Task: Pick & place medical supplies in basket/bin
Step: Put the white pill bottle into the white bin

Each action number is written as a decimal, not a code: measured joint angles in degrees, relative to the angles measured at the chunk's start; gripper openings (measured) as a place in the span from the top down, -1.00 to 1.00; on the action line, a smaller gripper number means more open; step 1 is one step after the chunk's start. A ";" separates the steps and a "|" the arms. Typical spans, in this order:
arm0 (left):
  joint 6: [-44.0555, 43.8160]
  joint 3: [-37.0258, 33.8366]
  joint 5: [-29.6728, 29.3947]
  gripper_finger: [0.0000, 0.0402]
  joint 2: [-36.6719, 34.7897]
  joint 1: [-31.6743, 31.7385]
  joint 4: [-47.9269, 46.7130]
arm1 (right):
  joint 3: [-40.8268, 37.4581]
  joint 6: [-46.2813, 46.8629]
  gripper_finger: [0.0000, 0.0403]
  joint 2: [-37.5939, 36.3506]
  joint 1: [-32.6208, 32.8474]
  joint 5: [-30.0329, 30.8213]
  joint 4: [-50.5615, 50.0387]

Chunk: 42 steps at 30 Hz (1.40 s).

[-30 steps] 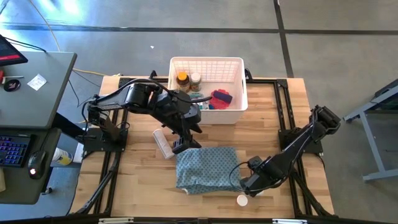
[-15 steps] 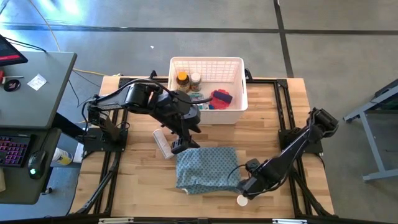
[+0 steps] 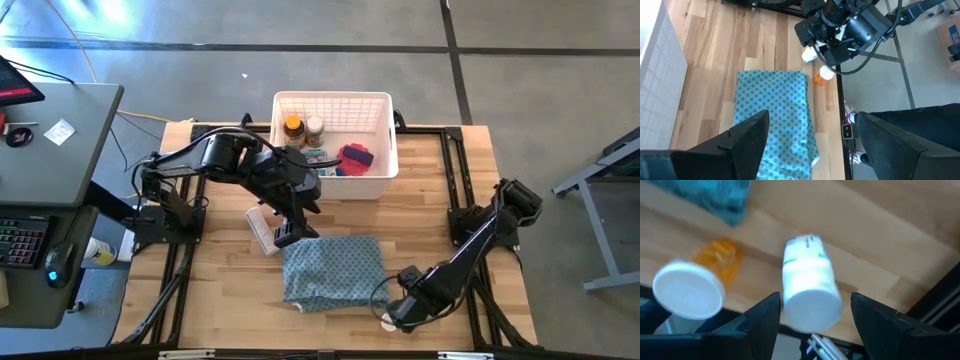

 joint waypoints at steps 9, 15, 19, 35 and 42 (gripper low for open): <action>0.00 0.00 0.02 -0.67 0.00 0.00 0.00 | 0.00 0.98 -0.15 0.00 1.49 0.43 0.70; -0.06 0.00 0.02 -0.67 0.00 0.00 0.00 | 0.00 -0.66 -0.15 0.22 1.62 3.09 1.95; -0.20 0.00 0.02 -0.67 0.00 0.00 0.02 | 0.00 -0.88 -0.15 1.79 1.70 2.48 3.72; -0.19 0.00 0.11 -0.67 0.00 0.00 -0.02 | 0.00 -1.81 -0.15 3.30 1.73 2.45 6.08; 0.23 0.00 0.26 -0.67 0.00 -0.01 -0.02 | 0.00 -1.80 0.07 3.30 1.73 2.03 6.47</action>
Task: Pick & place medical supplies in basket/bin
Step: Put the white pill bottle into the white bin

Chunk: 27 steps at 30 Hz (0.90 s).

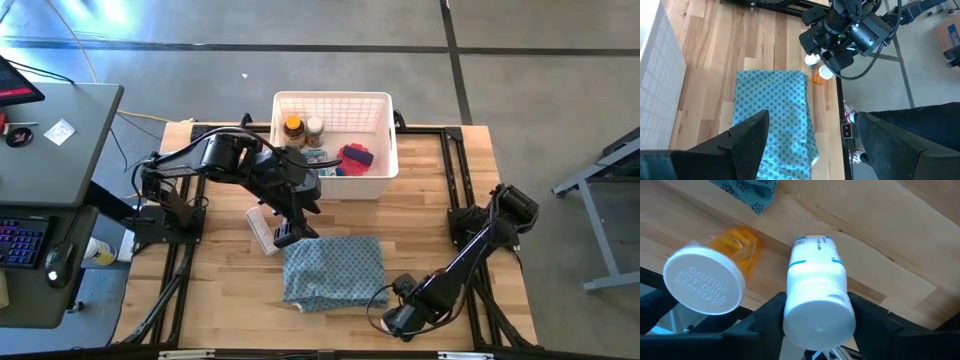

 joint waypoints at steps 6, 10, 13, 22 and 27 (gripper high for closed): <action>0.81 0.00 -0.02 -0.67 0.00 0.00 0.00 | 0.00 -0.32 0.20 0.00 -0.02 -0.65 0.00; 0.86 0.00 -0.04 -0.67 0.00 0.00 0.00 | 0.00 -1.03 0.20 -0.85 -0.06 -2.13 -0.27; 0.84 0.00 -0.04 -0.67 0.00 0.00 -0.02 | 0.02 -0.91 0.18 -3.58 -0.43 -2.38 -1.57; 1.10 0.00 -0.41 -0.67 0.00 0.03 -2.77 | 0.07 -3.42 0.20 -16.26 -5.75 5.93 -4.58; 2.04 0.07 -2.32 -0.67 -1.16 0.03 -4.65 | 0.07 -8.78 0.20 -21.33 -11.43 12.41 -1.11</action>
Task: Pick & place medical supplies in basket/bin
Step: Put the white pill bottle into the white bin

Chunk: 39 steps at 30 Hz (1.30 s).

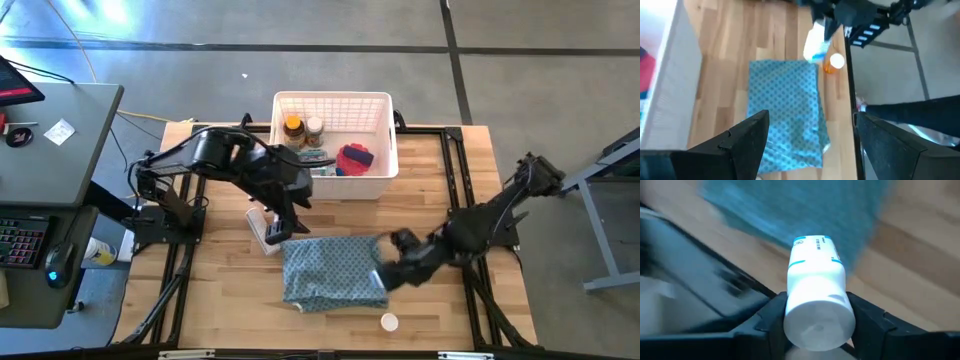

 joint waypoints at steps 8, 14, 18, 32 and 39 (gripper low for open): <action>0.59 0.44 -8.01 -0.67 -3.70 0.02 -1.54 | 0.00 -14.70 0.20 -4.01 -9.97 7.58 16.41; 0.57 0.37 -12.40 -0.67 -7.08 0.04 -2.34 | 6.49 -26.23 0.20 -2.88 -17.14 7.99 20.80; 0.55 0.41 -13.81 -0.67 -9.30 0.02 -2.55 | 15.94 -34.61 0.20 0.24 -20.79 9.50 17.75; -4.07 0.39 -14.90 -0.67 -12.67 -0.02 -3.46 | 45.89 -51.05 0.20 15.89 -33.02 14.06 -4.74; -7.53 0.41 -15.14 -0.67 -13.58 -0.02 -4.84 | 52.81 -56.03 0.20 21.41 -40.32 10.20 -7.74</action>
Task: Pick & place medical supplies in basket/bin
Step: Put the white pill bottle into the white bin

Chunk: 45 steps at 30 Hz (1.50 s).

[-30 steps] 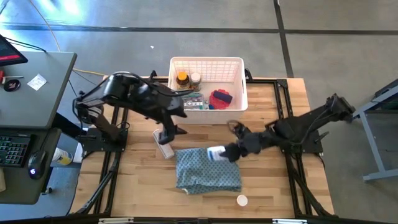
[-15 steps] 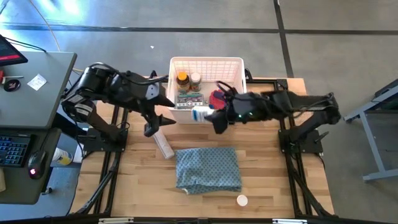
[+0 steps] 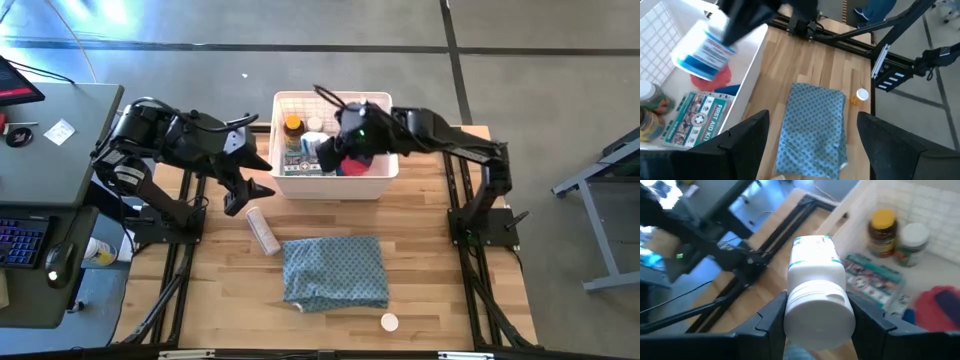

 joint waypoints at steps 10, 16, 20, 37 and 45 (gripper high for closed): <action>-1.86 0.00 -1.96 -0.67 -0.10 0.00 0.03 | 1.55 -7.47 0.20 2.73 -11.73 -6.17 -6.38; -1.13 -0.02 -9.58 -0.67 -0.10 0.00 0.29 | -2.60 -15.47 0.20 3.89 -20.18 -7.96 -8.77; -0.97 -0.02 -14.76 -0.67 -0.10 0.00 2.82 | -6.43 -18.20 0.20 5.48 -24.77 -13.23 -8.16; -0.87 -0.02 -31.64 -0.67 -0.10 0.04 8.82 | -9.16 -27.57 0.20 14.58 -27.41 -16.96 -5.75; 11.33 -0.11 -28.63 -0.67 -1.52 4.66 9.88 | -9.14 -21.97 0.20 17.35 -27.76 -15.15 -2.72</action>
